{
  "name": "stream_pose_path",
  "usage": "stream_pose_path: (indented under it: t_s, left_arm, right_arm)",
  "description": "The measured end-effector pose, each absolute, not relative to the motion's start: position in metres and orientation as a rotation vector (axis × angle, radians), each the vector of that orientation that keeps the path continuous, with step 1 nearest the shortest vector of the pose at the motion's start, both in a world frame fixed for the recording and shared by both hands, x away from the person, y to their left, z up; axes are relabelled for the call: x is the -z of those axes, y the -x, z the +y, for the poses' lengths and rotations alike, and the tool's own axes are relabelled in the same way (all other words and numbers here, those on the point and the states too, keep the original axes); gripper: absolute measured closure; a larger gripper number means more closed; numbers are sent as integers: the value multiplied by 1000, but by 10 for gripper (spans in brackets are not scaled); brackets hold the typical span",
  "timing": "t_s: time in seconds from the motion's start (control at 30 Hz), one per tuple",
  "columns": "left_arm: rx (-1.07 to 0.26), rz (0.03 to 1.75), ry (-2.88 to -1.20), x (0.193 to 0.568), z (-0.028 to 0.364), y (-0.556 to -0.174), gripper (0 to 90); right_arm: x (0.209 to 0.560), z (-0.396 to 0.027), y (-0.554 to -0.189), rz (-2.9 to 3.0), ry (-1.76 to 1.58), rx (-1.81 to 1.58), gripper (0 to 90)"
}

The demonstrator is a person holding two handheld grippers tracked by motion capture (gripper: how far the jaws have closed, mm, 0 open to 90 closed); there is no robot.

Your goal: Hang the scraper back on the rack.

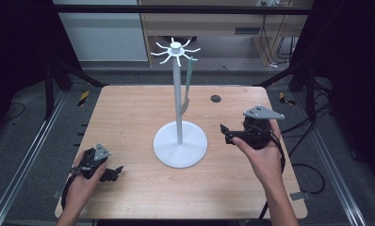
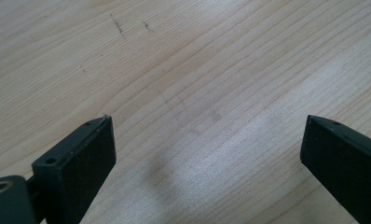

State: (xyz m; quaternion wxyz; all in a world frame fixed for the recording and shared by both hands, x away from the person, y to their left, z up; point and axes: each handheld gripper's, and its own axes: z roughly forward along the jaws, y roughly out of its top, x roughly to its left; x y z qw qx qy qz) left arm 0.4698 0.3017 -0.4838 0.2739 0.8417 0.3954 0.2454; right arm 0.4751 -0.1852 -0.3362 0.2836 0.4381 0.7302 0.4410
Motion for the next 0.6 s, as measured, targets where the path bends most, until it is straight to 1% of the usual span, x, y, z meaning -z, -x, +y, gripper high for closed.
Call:
stream_pose_path:
  t_s: [0.23,0.6]
  left_arm:
    - [-661,1070,-2261,483,303,-470,30]
    - [-661,1066,-2265,483,303,-470,30]
  right_arm:
    - [364,-188,-473,1971,-1223,-1147,67]
    - [397,-187,-473,2031,-1252,-1100,62]
